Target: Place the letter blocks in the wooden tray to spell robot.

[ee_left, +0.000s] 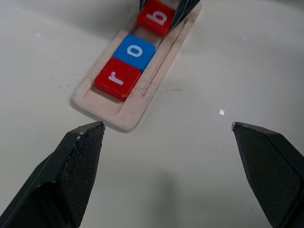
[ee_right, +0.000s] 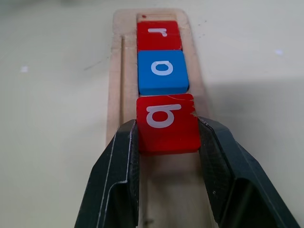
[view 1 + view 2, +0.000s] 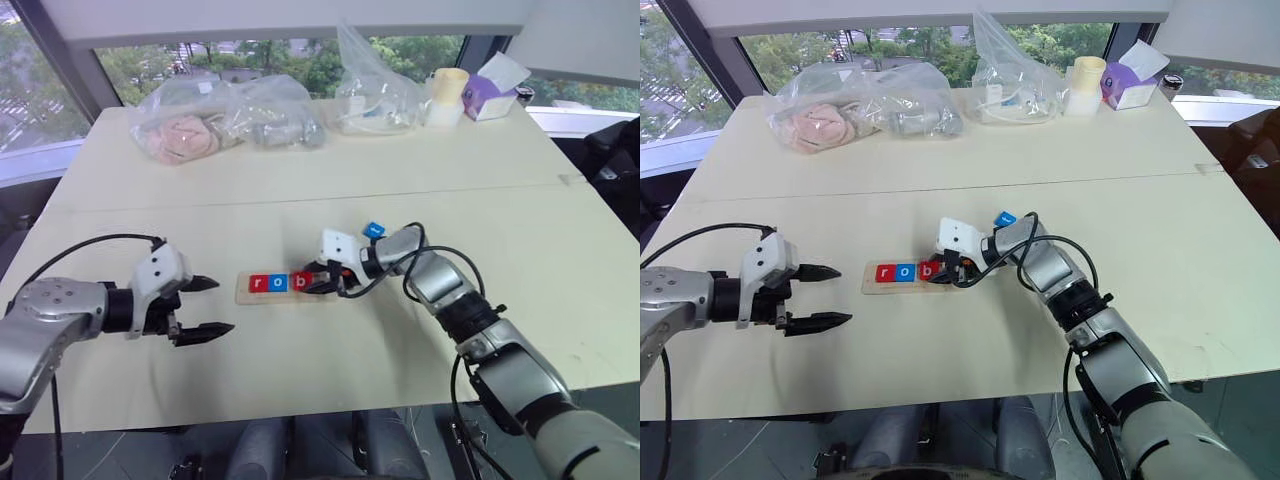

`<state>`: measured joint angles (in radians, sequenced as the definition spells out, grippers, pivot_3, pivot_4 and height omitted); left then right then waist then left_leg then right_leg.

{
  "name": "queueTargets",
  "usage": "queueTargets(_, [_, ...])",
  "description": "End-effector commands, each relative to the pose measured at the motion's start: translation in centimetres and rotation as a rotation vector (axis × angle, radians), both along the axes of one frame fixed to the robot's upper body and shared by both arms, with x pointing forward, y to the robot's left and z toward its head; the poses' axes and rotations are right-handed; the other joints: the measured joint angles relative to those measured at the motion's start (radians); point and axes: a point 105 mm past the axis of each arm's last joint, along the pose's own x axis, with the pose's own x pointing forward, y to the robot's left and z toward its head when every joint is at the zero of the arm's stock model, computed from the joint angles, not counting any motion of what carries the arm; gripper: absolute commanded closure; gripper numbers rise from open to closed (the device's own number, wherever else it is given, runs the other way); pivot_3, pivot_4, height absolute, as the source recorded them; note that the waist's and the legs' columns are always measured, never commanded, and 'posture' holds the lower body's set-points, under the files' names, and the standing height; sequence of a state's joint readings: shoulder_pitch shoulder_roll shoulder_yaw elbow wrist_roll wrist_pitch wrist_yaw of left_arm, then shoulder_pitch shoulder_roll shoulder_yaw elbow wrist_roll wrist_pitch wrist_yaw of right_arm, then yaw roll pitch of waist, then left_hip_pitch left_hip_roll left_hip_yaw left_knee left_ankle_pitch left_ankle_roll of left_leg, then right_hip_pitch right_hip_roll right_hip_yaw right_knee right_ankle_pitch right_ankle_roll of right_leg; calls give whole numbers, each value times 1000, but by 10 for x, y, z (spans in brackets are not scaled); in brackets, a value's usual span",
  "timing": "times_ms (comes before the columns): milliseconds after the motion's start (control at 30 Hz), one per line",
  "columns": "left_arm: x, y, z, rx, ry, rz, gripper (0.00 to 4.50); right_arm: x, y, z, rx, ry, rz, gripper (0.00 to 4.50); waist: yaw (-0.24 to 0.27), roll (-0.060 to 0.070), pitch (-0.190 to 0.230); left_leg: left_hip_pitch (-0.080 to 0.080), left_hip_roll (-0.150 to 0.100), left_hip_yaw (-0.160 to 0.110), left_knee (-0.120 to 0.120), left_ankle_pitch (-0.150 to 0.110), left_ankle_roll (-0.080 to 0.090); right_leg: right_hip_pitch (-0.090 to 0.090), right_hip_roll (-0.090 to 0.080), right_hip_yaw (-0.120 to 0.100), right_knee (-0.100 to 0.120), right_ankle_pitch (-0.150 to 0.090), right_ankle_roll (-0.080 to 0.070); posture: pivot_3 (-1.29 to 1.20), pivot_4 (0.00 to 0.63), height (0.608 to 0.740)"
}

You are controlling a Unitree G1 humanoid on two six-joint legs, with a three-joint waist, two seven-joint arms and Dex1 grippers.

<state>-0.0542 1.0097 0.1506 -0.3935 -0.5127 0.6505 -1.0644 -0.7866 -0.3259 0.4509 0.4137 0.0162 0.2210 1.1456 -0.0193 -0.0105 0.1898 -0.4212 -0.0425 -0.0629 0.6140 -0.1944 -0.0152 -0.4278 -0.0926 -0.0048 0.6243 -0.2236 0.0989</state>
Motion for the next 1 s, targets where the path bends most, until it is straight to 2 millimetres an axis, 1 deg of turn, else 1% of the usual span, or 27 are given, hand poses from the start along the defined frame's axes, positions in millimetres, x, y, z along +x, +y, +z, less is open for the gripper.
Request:
queueTargets(33, [1, -3, 7, -2, -37, -4, 0, 3, 10, 11, 16, -39, 29, 3348, 0, 0, 0, 0, 0, 0, 0, 0, 0, 0, 0, 0, 0, 0, 0, 0, 150, 734])
queueTargets(100, [2, -4, 7, -3, -38, -4, 0, 4, 12, 10, 16, -43, 27, 2311, 0, 0, 0, 0, 0, 0, 0, 0, 0, 0, 0, 0, 0, 0, 0, 0, 150, 734])
queueTargets(133, [2, -4, 6, -3, -39, -4, 0, 5, 13, 11, 18, -50, 24, 1934, 0, 0, 0, 0, 0, 0, 0, 0, 0, 0, 0, 0, 1, 0, 0, 0, 150, 734])
queueTargets(167, [3, -4, 6, -1, -40, -4, 0, 7, 13, 12, 25, -59, 16, 1444, 0, 0, 0, 0, 0, 0, 0, 0, 0, 0, 0, 0, 1, 0, 0, 0, 150, 734])
queueTargets(233, [3, -4, 6, 1, -41, -2, 0, 12, 14, 16, 40, -75, -3, 364, 0, 0, 0, 0, 0, 0, 0, 0, 0, 0, 0, 0, 1, 0, 0, 0, 150, 734])
queueTargets(267, [4, -3, 6, 2, -43, 0, 0, 13, 14, 21, 51, -87, -4, 13, 0, 0, 0, 1, 0, 0, 0, 0, 0, 0, 0, 0, 1, 0, 0, 0, 150, 734])
queueTargets(333, [4, -3, 5, 2, -43, 2, 0, 15, 12, 33, 83, -103, -15, 13, 0, 0, 0, 1, 0, 0, 0, 0, 0, 0, 0, 0, 1, 0, 0, 0, 150, 734])
queueTargets(433, [6, -2, 3, 4, -47, 6, 0, 21, 7, 57, 150, -139, -62, 13, 1, 0, 0, 1, 0, 0, 0, 0, 0, 0, 0, 1, 1, 0, 0, 0, 150, 734])
queueTargets(467, [7, -2, 3, 5, -49, 7, 0, 22, 5, 61, 163, -149, -76, 13, 1, 0, 0, 1, 0, 0, 0, 0, 0, 0, 0, 1, 1, 0, 0, 0, 150, 734])
queueTargets(533, [8, -2, 3, 1, -54, 8, 0, 26, -6, 71, 191, -187, -127, 13, 1, 0, 0, 1, 0, 0, 0, 0, 0, -1, 0, 1, 2, 0, 0, 0, 150, 734])
queueTargets(600, [10, -4, 5, -8, -70, 6, 0, 33, -23, 78, 220, -222, -213, 13, 4, 0, 0, 1, 0, 0, 0, 0, 0, -1, 0, 1, 2, 0, 0, 0, 150, 734])
queueTargets(667, [14, -9, 12, -50, -101, 6, 0, 39, -42, 86, 260, -236, -331, 13, 8, 0, 0, 1, 0, 0, 0, 0, 0, 0, 0, 1, 2, 0, 0, 0, 150, 734])
queueTargets(733, [17, -22, 26, -142, -131, -3, 0, 39, -66, 87, 291, -232, -470, 13, 6, 0, 0, 0, 0, 0, 0, 0, 0, 0, 0, 1, 2, 0, 0, 0, 150, 734])
queueTargets(800, [17, -40, 40, -241, -146, -37, 0, 28, -86, 81, 313, -200, -578, 13, 15, -1, 0, 0, 0, -1, 0, 0, 0, 0, 0, 0, 3, 0, 0, 0, 150, 734])
queueTargets(833, [16, -47, 45, -286, -143, -52, 0, 21, -92, 77, 314, -187, -615, 13, 15, -1, 0, 0, 0, -1, 0, 0, -1, 0, 0, 0, 3, 0, 0, 0, 150, 734])
queueTargets(900, [15, -59, 48, -319, -134, -74, 0, 10, -101, 67, 299, -147, -707, 13, 19, -1, 0, -1, -1, -1, 1, -1, -1, -1, -1, 1, 5, 0, 2, 0, 150, 734])
queueTargets(967, [15, -66, 43, -308, -129, -88, 0, 4, -108, 56, 290, -109, -811, 13, 6, -1, 0, -1, -1, 0, 1, -1, -1, -1, -1, 2, 4, 1, 3, 0, 150, 734])
queueTargets(1000, [16, -67, 42, -304, -127, -90, 0, 2, -109, 54, 290, -98, -840, 13, 0, -1, 0, 1, 0, 0, 1, -1, -1, -1, -1, 3, 5, -1, 1, 0, 150, 734])
